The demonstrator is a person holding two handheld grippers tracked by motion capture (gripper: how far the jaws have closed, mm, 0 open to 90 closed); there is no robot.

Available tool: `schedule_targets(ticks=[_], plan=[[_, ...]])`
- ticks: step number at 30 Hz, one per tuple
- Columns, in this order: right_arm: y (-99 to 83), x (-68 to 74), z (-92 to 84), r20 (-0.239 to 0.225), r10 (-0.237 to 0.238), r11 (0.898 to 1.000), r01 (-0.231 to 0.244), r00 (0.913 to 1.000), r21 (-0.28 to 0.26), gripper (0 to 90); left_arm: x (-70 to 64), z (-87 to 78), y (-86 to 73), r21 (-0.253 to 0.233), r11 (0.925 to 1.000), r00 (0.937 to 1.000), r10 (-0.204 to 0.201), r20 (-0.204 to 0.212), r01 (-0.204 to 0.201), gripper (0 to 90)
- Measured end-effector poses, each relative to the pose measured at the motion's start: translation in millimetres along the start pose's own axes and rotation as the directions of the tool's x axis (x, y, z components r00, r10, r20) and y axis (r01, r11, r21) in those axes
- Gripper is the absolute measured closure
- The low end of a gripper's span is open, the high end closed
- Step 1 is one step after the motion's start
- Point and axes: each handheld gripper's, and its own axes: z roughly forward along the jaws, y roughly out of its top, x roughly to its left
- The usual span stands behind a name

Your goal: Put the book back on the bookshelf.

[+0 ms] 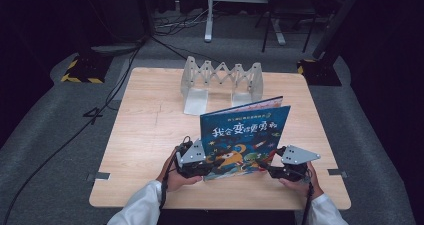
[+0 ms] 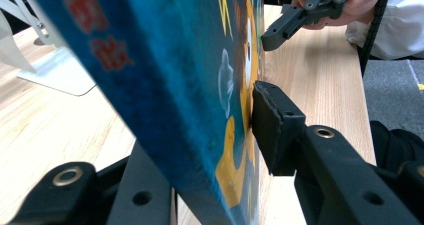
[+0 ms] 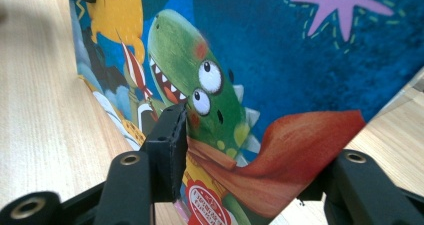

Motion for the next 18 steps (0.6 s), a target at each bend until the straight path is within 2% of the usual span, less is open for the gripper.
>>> schedule_targets(ticks=[3,5,6,8,10,11,13,15,16,18], plan=[[-1.8,0.2,-1.0,0.017,-0.009,1.0,0.009,0.9998,0.01,47.6,0.9,0.7,-1.0,-0.009,1.0,1.0,-0.001,0.009,0.001,67.5],[-4.2,-0.5,-3.4,0.047,-0.009,1.0,0.008,0.9989,0.018,48.4,0.1,0.8,-1.0,-0.009,1.0,1.0,-0.001,0.003,0.001,68.3],[-6.6,-1.2,-5.8,0.068,0.005,1.0,-0.005,0.9977,0.007,49.3,-1.1,0.7,-1.1,-0.01,0.9999,0.9999,0.013,-0.007,-0.013,69.8],[-12.2,-6.3,-12.7,0.075,0.039,0.999,-0.038,0.9964,-0.004,49.1,-4.3,0.8,-0.3,-0.006,0.9999,0.9998,0.016,-0.01,-0.016,74.0],[-12.9,-10.9,-18.4,0.109,0.073,0.997,-0.07,0.9914,-0.026,49.4,-6.8,1.2,0.4,-0.007,0.9992,0.9992,0.038,-0.008,-0.038,76.0],[-11.6,-12.9,-20.0,0.114,0.086,0.996,-0.082,0.9897,-0.038,49.0,-6.8,1.2,0.4,-0.007,0.9992,0.9992,0.038,-0.008,-0.038,76.5],[-7.9,-14.7,-19.9,0.162,0.1,0.994,-0.093,0.9817,-0.052,47.1,-9.1,3.2,1.7,-0.007,0.9992,0.9991,0.04,-0.009,-0.04,76.9],[-5.0,-15.6,-17.1,0.161,0.108,0.994,-0.101,0.981,-0.052,45.4,-9.9,3.5,1.9,-0.009,0.9989,0.9989,0.045,-0.012,-0.045,77.8],[-3.8,-15.7,-15.3,0.175,0.109,0.994,-0.101,0.9785,-0.05,45.3,-10.8,3.7,2.3,-0.008,0.9988,0.9987,0.048,-0.016,-0.049,77.8],[-1.0,-16.7,-10.2,0.165,0.116,0.993,-0.109,0.9794,-0.054,45.4,-10.8,3.9,2.1,-0.013,0.9989,0.9989,0.044,-0.015,-0.044,78.6]])
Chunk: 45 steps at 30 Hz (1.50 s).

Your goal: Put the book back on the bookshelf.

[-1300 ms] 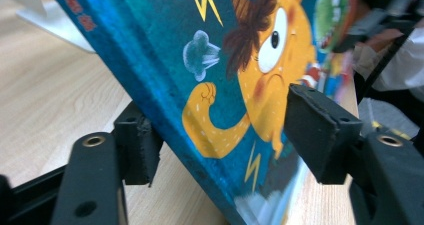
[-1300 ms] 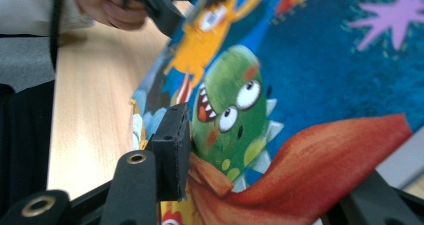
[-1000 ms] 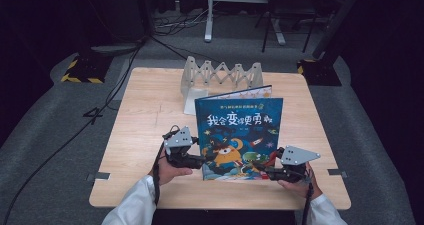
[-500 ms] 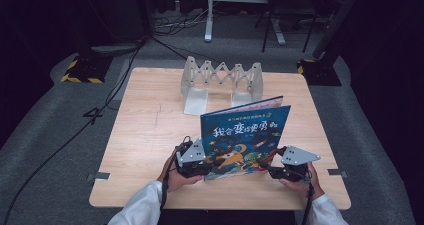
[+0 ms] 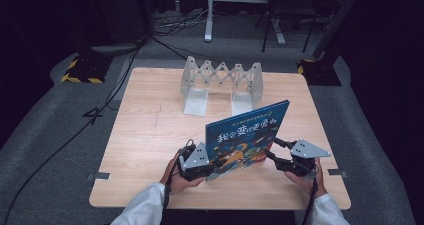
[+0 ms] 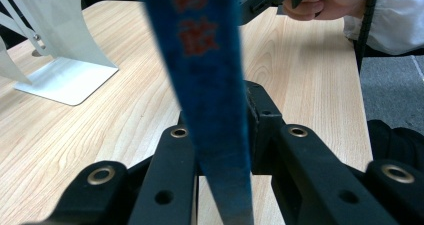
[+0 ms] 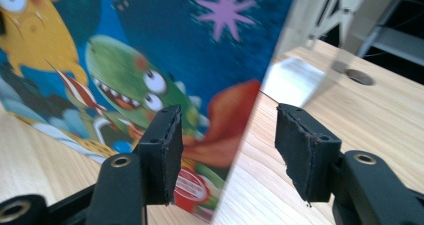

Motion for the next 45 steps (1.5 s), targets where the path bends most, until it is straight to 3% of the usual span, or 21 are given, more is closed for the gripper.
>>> schedule_targets(ticks=[3,5,8,14,20,24,26,30,35,38,45], plan=[[3.1,0.5,7.1,-0.007,0.031,0.999,-0.031,0.9995,-0.039,52.0,1.8,2.6,-0.7,-0.015,0.9998,0.9981,-0.013,-0.061,0.012,78.6],[5.5,1.6,13.2,0.028,0.037,0.999,-0.036,0.9989,-0.037,52.3,4.7,4.0,-2.1,-0.037,0.9989,0.9963,-0.032,-0.079,0.029,79.8],[7.1,-1.2,19.0,0.031,0.056,0.998,-0.055,0.9979,-0.037,54.4,9.4,4.3,-3.1,-0.051,0.9983,0.9953,-0.032,-0.091,0.028,80.4],[12.0,-3.4,28.5,0.021,0.069,0.997,-0.068,0.9974,-0.032,54.9,12.5,2.4,-3.7,-0.107,0.9924,0.9926,-0.072,-0.098,0.061,79.6],[13.4,-1.7,32.1,0.014,0.075,0.997,-0.075,0.9971,-0.034,57.0,14.7,-2.3,-2.2,-0.155,0.9867,0.9918,-0.068,-0.108,0.051,79.5],[14.7,-1.9,33.9,0.012,0.08,0.996,-0.079,0.9967,-0.029,57.3,16.9,-3.6,-2.0,-0.201,0.9778,0.9912,-0.082,-0.104,0.06,79.0],[15.5,-1.3,34.5,0.015,0.072,0.997,-0.071,0.9973,-0.026,57.8,18.8,-7.4,2.1,-0.243,0.9675,0.9916,-0.095,-0.088,0.071,78.4],[16.0,-0.7,34.8,0.024,0.065,0.998,-0.065,0.9976,-0.02,59.1,21.5,-12.4,9.2,-0.273,0.9599,0.9917,-0.091,-0.092,0.063,76.4],[15.8,0.3,35.4,0.032,0.068,0.998,-0.067,0.9972,-0.02,59.4,22.3,-13.5,9.0,-0.264,0.9626,0.9923,-0.087,-0.089,0.061,78.8],[15.3,0.7,35.8,0.035,0.071,0.997,-0.07,0.9969,-0.022,59.4,24.0,-12.6,6.8,-0.27,0.9603,0.9943,-0.088,-0.06,0.069,80.1],[11.8,2.9,36.6,0.039,0.064,0.998,-0.064,0.9972,-0.009,59.3,23.5,-9.9,6.8,-0.251,0.967,0.9969,-0.058,-0.053,0.043,80.8]])
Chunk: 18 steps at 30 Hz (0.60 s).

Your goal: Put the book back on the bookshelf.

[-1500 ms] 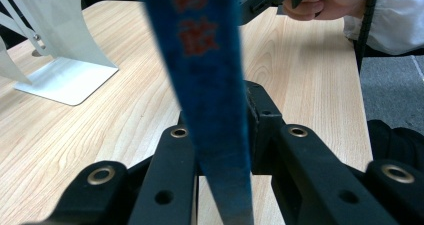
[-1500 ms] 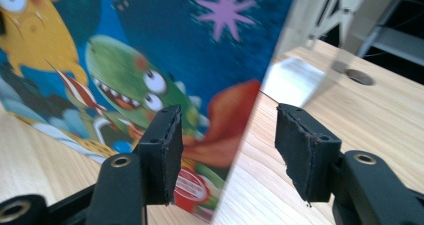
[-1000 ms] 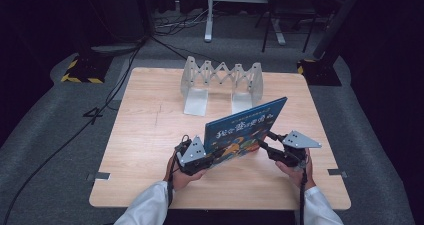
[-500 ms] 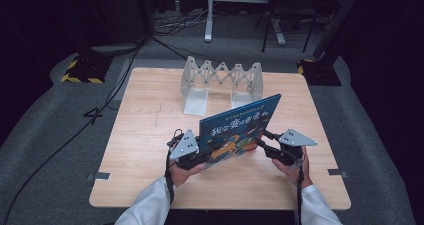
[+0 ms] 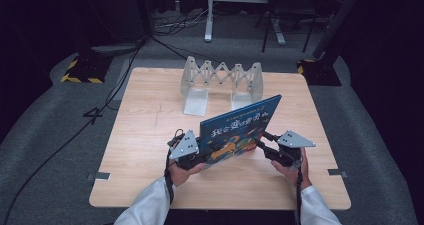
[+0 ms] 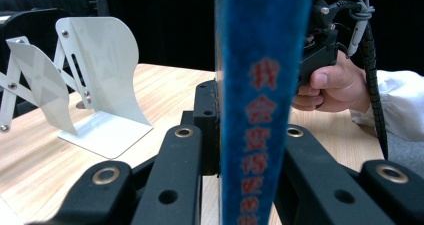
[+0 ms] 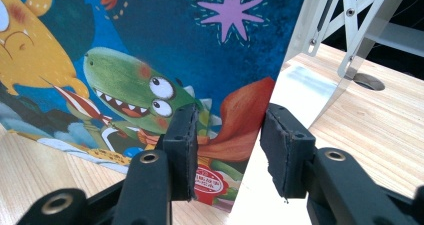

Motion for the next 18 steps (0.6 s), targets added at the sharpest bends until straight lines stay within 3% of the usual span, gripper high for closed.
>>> schedule_targets(ticks=[6,14,18], plan=[[-0.9,-0.5,0.7,-0.001,0.012,1.0,-0.012,0.9999,-0.006,59.2,1.7,2.0,-2.0,-0.004,0.9998,0.9997,-0.019,0.015,0.019,80.9],[-1.4,-0.4,0.5,-0.002,0.015,1.0,-0.015,0.9999,-0.005,58.6,2.2,8.1,-1.7,0.016,0.9999,1.0,0.002,0.002,-0.002,81.1],[-3.3,1.0,0.9,-0.017,-0.006,1.0,0.006,0.9998,0.022,48.1,1.7,8.0,-1.0,0.02,0.9998,0.9999,-0.008,-0.007,0.008,81.9]])
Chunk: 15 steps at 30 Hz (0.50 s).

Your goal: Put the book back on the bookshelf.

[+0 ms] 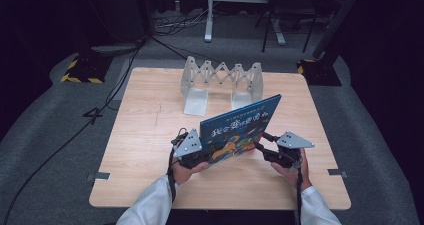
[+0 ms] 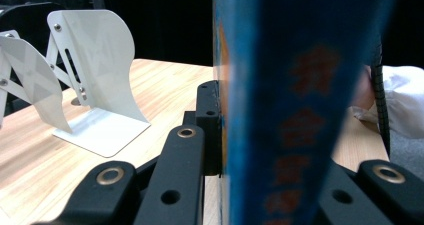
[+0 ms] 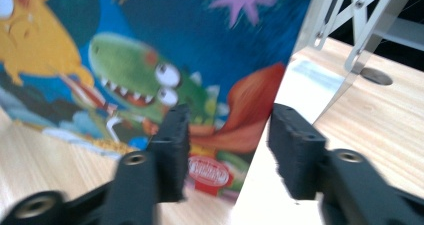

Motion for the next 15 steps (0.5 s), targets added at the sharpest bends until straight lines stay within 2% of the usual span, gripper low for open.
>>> schedule_targets(ticks=[2,4,6,8,9,14,15], plan=[[-2.7,1.4,-1.5,0.013,-0.016,1.0,0.015,0.9998,0.026,42.0,-0.6,0.1,0.9,0.007,0.9999,0.9999,-0.012,-0.007,0.012,82.2],[-7.0,-0.2,-5.6,0.009,-0.026,0.998,0.025,0.9996,0.051,38.6,0.4,-1.0,1.2,0.011,0.9999,0.9998,-0.001,-0.02,0.001,82.5],[-13.2,-3.6,-10.6,0.005,-0.026,0.997,0.026,0.9996,0.079,37.9,-0.6,-1.7,1.6,0.015,0.9999,0.9995,-0.006,-0.031,0.007,82.7],[-20.9,-8.3,-14.9,0.019,-0.012,0.995,0.01,0.9997,0.102,37.8,-1.3,-2.6,2.8,0.027,0.9996,0.998,0.007,-0.063,-0.005,82.9],[-25.8,-11.6,-17.8,0.028,-0.007,0.992,0.003,0.9996,0.126,37.4,-0.8,-3.1,2.7,0.026,0.9996,0.9981,-0.003,-0.061,0.005,82.9],[-37.1,-16.8,-25.4,0.036,0.002,0.987,-0.008,0.9993,0.159,36.8,0.3,-5.7,4.1,0.028,0.9996,0.9971,-0.008,-0.076,0.01,82.9],[-39.1,-17.2,-26.6,0.04,0.002,0.986,-0.009,0.9992,0.166,36.8,1.0,-6.9,5.2,0.035,0.9994,0.9963,0.003,-0.086,0.0,82.9]])
